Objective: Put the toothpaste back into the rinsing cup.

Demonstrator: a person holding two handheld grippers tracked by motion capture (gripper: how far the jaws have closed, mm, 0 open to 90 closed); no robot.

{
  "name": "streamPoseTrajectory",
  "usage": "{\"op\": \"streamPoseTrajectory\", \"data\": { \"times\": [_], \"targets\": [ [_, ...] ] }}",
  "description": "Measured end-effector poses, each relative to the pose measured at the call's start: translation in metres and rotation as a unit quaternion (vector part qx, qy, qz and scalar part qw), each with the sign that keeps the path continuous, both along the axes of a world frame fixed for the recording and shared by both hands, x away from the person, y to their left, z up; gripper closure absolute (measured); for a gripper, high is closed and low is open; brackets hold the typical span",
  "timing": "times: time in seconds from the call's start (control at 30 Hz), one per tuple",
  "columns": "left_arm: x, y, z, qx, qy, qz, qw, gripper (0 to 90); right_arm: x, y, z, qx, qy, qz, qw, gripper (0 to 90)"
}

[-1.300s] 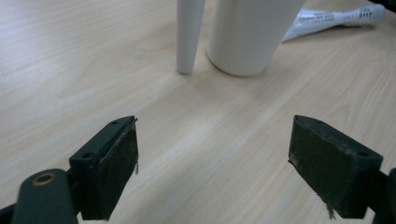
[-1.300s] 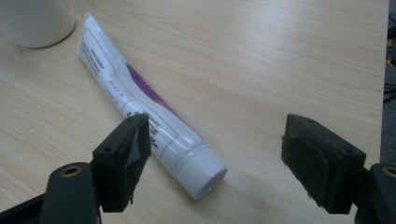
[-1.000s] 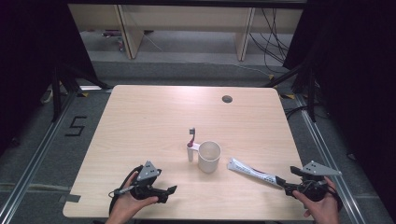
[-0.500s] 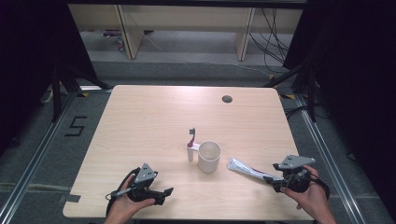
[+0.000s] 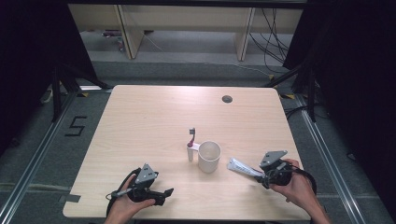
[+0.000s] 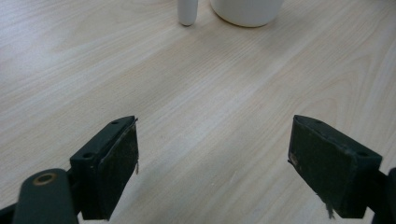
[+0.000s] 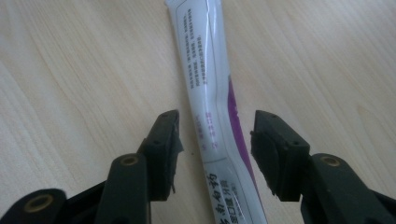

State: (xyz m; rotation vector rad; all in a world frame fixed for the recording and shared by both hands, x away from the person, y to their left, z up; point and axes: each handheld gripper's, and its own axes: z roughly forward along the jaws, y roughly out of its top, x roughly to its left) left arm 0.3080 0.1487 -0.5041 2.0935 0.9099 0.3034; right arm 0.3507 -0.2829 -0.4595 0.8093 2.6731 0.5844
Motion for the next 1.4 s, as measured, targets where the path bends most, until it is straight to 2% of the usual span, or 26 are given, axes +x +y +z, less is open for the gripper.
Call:
{"op": "streamPoseTrajectory", "data": {
  "times": [0.1, 0.23, 0.33, 0.37, 0.4, 0.5, 0.67, 0.83, 0.93, 0.97, 1.03, 1.1, 1.13, 1.17, 1.2, 1.23, 1.37, 1.4],
  "targets": [
    [-0.002, 0.000, 0.000, -0.001, 0.001, -0.004, 1.0000, 15.6, 0.006, 0.008, -0.002, -0.023, 0.010, 0.004, 0.9997, 56.2],
    [-0.002, 0.000, 0.001, -0.002, -0.001, -0.003, 1.0000, 15.7, 0.012, 0.014, -0.005, -0.039, 0.029, 0.002, 0.9988, 61.5],
    [-0.001, 0.000, 0.001, -0.002, 0.001, -0.006, 1.0000, 15.7, 0.016, 0.016, -0.009, -0.048, 0.034, 0.012, 0.9982, 62.7],
    [-0.001, -0.001, 0.000, -0.002, 0.000, -0.002, 1.0000, 15.7, 0.018, 0.016, -0.010, -0.055, 0.031, 0.024, 0.9978, 61.9],
    [-0.001, -0.001, 0.000, 0.001, -0.001, -0.001, 1.0000, 15.7, 0.017, 0.017, -0.011, -0.058, 0.038, 0.008, 0.9976, 61.4],
    [-0.001, -0.002, 0.000, -0.004, 0.000, -0.004, 1.0000, 15.7, 0.020, 0.019, -0.010, -0.070, 0.038, 0.016, 0.9967, 63.9],
    [-0.001, -0.002, 0.001, -0.002, 0.002, -0.010, 0.9999, 16.2, 0.025, 0.024, -0.008, -0.084, 0.050, 0.028, 0.9948, 67.3],
    [-0.002, -0.003, 0.000, 0.001, 0.004, -0.013, 0.9999, 16.4, 0.033, 0.025, -0.006, -0.095, 0.073, 0.037, 0.9921, 69.5],
    [-0.002, -0.004, 0.000, 0.002, 0.004, -0.013, 0.9999, 16.4, 0.036, 0.026, -0.005, -0.101, 0.082, 0.029, 0.9910, 70.8],
    [-0.003, -0.004, 0.000, 0.004, 0.005, -0.015, 0.9999, 16.6, 0.039, 0.027, -0.006, -0.103, 0.082, 0.039, 0.9906, 71.4],
    [-0.002, -0.004, 0.000, 0.010, 0.003, -0.015, 0.9998, 16.7, 0.038, 0.027, -0.006, -0.106, 0.086, 0.027, 0.9903, 72.0],
    [-0.002, -0.005, 0.000, 0.004, 0.005, -0.013, 0.9999, 16.7, 0.040, 0.027, -0.007, -0.110, 0.081, 0.039, 0.9898, 72.7],
    [-0.002, -0.004, 0.000, 0.011, 0.005, -0.014, 0.9998, 16.7, 0.040, 0.027, -0.007, -0.112, 0.083, 0.029, 0.9898, 73.3],
    [-0.003, -0.004, 0.000, 0.006, 0.007, -0.017, 0.9998, 16.7, 0.040, 0.027, -0.006, -0.115, 0.089, 0.025, 0.9890, 73.9],
    [-0.003, -0.005, 0.000, 0.005, 0.007, -0.016, 0.9998, 16.7, 0.042, 0.027, -0.007, -0.116, 0.085, 0.036, 0.9889, 74.4],
    [-0.003, -0.005, -0.001, 0.005, 0.007, -0.015, 0.9999, 16.7, 0.044, 0.028, -0.006, -0.126, 0.093, 0.037, 0.9869, 75.0],
    [-0.003, -0.005, -0.001, 0.006, 0.008, -0.016, 0.9998, 16.7, 0.047, 0.028, -0.007, -0.132, 0.109, 0.039, 0.9845, 76.1],
    [-0.002, -0.005, -0.001, 0.005, 0.007, -0.017, 0.9998, 16.7, 0.048, 0.029, -0.008, -0.137, 0.105, 0.044, 0.9839, 76.1]
  ]
}}
